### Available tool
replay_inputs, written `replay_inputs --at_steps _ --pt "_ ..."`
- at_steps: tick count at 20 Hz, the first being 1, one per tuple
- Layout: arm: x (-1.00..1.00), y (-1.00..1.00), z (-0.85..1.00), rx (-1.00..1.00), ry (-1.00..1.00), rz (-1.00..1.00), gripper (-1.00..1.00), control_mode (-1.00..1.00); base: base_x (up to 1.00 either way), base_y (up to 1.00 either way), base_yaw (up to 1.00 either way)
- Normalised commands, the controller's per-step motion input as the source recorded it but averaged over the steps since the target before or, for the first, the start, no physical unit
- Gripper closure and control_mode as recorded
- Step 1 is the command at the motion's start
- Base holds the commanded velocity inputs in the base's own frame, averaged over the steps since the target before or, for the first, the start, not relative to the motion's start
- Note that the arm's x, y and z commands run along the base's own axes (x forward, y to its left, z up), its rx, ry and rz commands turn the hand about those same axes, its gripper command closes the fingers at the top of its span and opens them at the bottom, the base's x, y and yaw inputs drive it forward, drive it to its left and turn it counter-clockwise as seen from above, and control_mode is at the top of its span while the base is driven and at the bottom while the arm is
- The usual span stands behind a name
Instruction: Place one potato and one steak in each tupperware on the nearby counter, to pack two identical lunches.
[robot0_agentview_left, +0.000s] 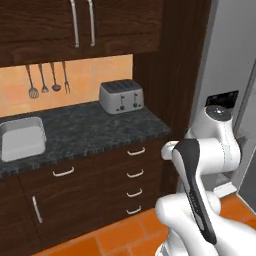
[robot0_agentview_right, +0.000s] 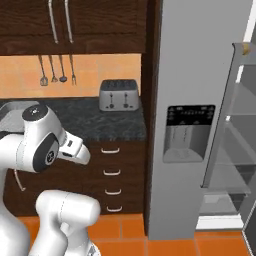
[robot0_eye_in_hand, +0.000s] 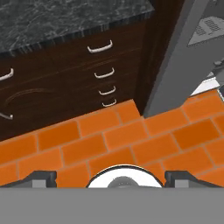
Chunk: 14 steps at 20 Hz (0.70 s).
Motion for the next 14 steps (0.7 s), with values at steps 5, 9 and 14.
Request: replay_inputs --at_steps 5,9,14 --pt "0.00 0.00 0.00 0.00 0.00 0.00 -1.00 1.00 0.07 -1.00 0.17" --pt "0.00 0.00 0.00 0.00 0.00 0.00 -1.00 1.00 -0.13 -0.90 0.35" --pt "0.00 0.00 0.00 0.00 0.00 0.00 -1.00 1.00 0.05 -0.90 0.41"
